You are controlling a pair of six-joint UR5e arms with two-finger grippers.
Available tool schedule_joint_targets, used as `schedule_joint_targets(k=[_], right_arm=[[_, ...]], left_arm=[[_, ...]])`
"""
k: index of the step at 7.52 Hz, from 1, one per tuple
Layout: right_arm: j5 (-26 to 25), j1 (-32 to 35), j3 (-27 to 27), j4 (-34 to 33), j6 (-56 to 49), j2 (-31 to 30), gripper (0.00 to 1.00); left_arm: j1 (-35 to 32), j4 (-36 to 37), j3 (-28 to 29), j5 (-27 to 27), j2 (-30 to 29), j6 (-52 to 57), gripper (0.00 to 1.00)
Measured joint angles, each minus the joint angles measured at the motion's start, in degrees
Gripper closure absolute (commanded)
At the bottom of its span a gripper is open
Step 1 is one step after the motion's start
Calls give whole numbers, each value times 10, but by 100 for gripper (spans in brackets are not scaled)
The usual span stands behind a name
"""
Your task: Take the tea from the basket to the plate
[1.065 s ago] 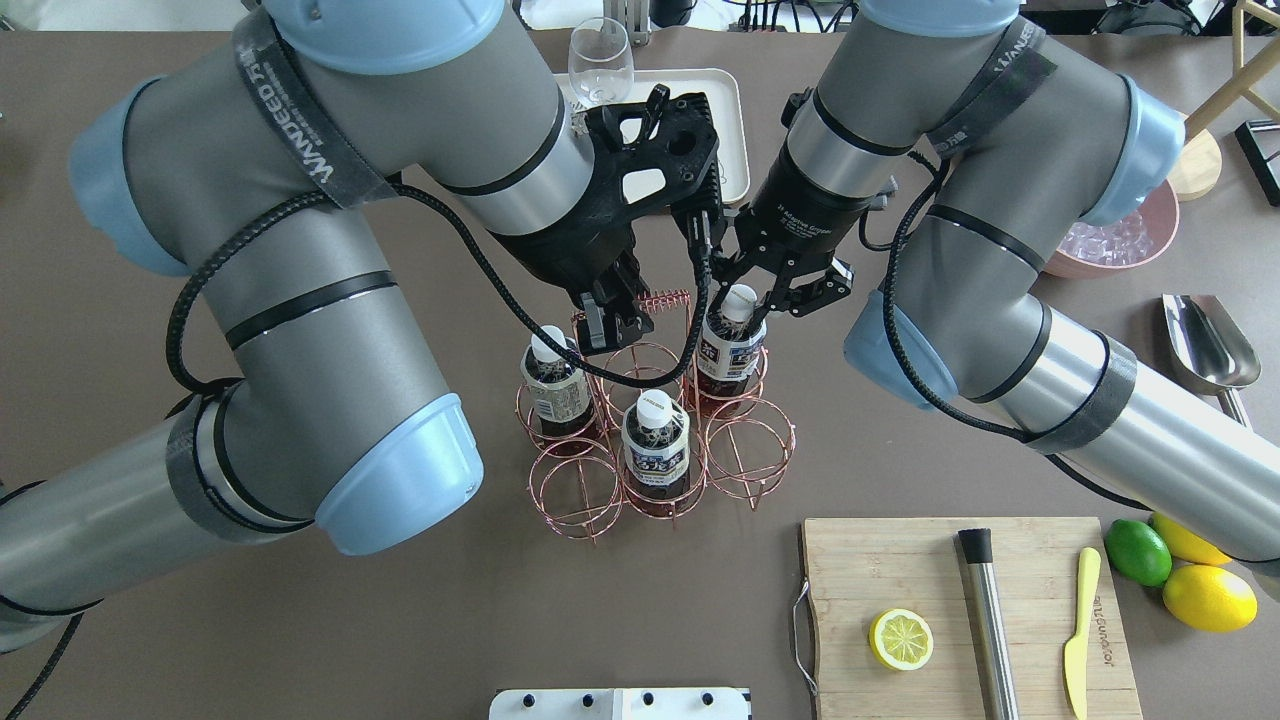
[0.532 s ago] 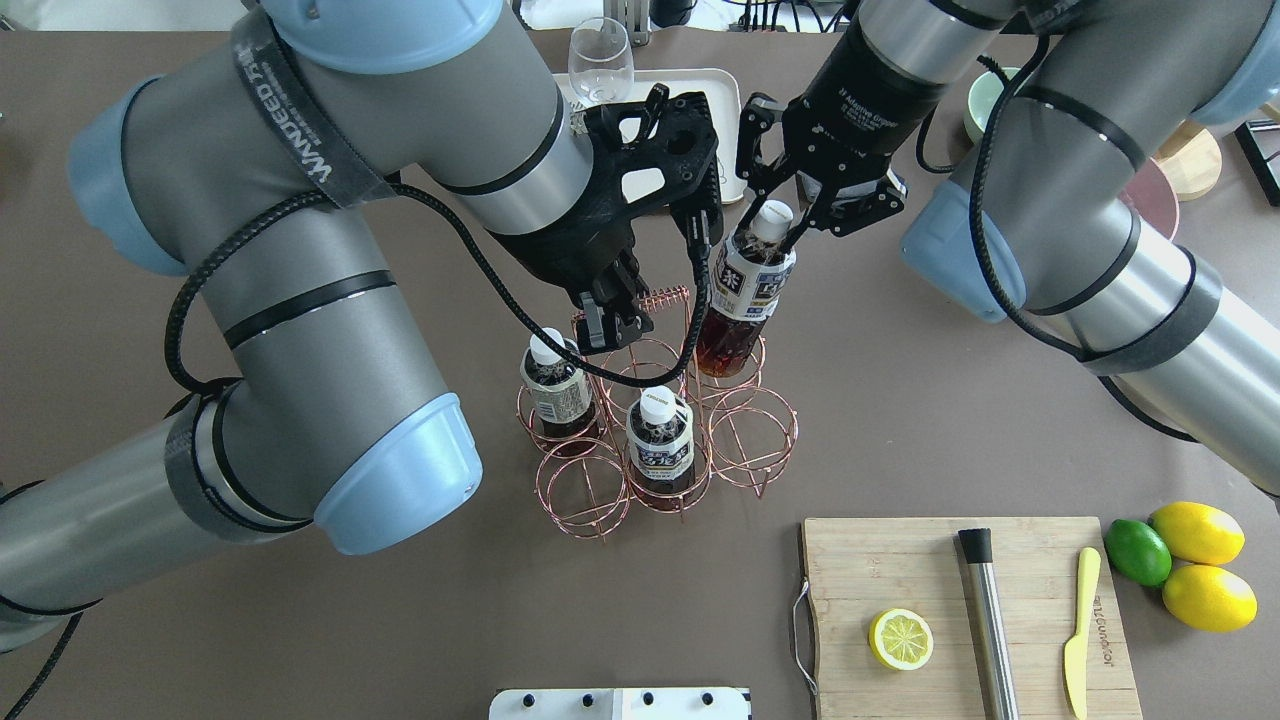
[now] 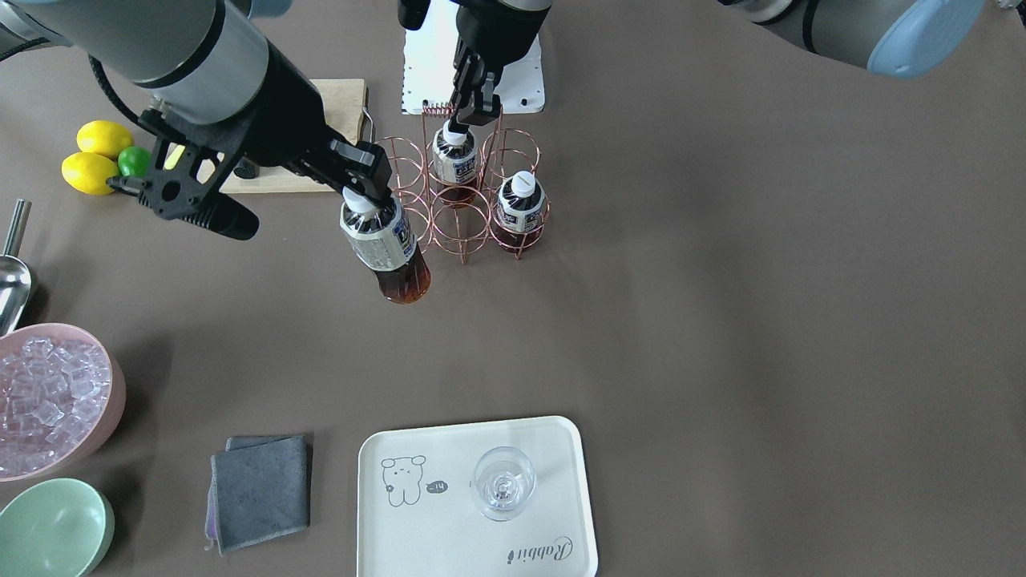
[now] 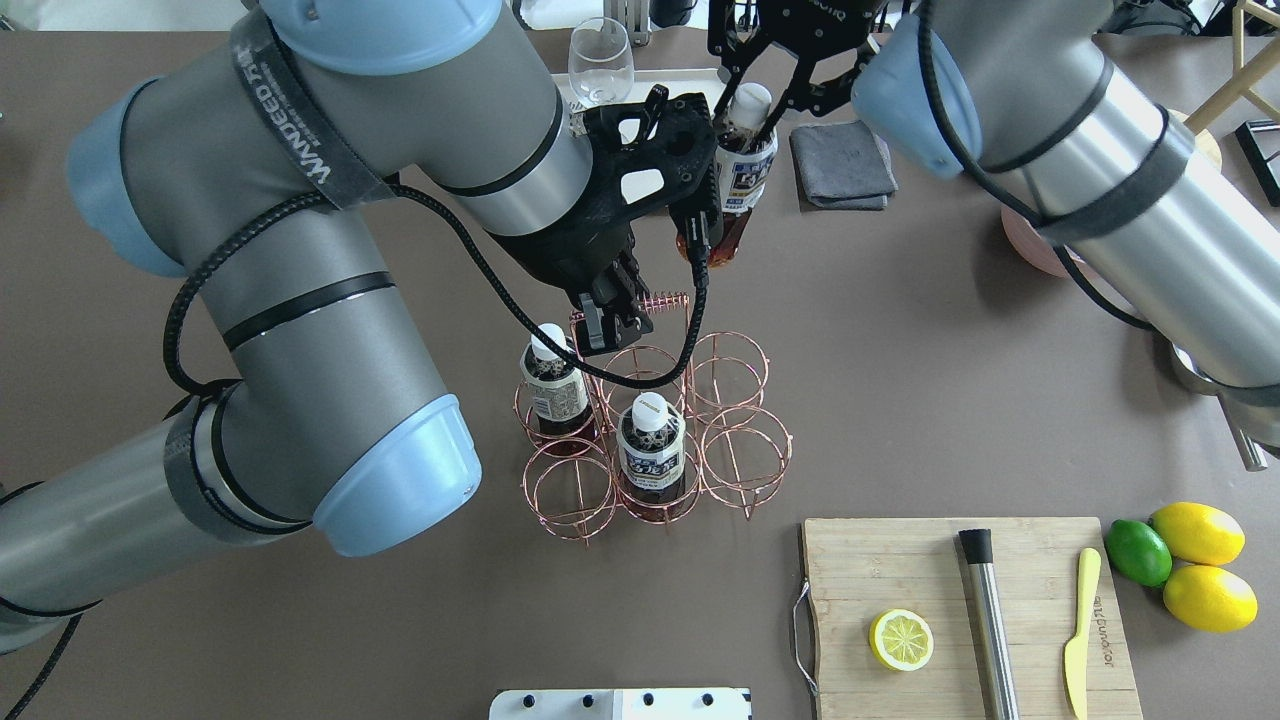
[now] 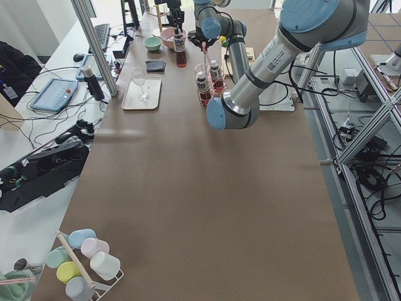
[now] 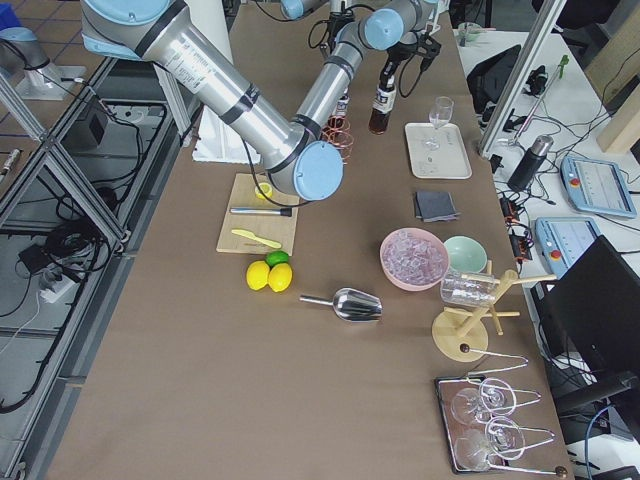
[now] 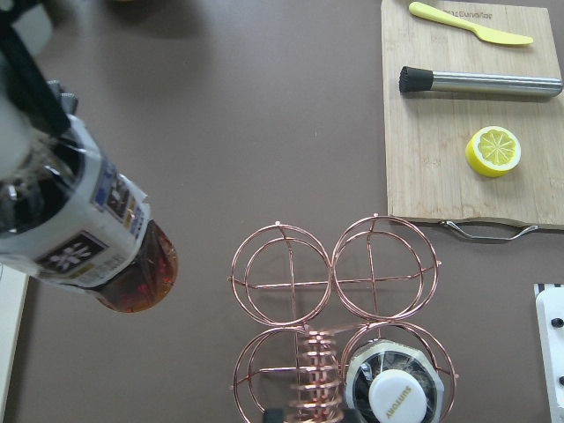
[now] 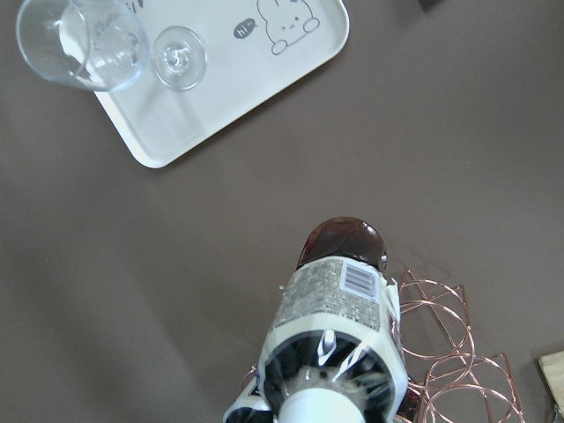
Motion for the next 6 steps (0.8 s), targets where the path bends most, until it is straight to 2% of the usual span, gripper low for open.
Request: schedule_joint_targets(k=[2,3,6], right_arm=[[-3,18,-139,4,-88,73,100],[-6,22,-212,27,-129,99,100],[-21,25,-399,174,-172,143,100]], left_arm=[[-2,0,-1,0,0,0,100],[-4,1,-5,0,-1,-1,100],[-10,3,-25,0,0,-2,100]])
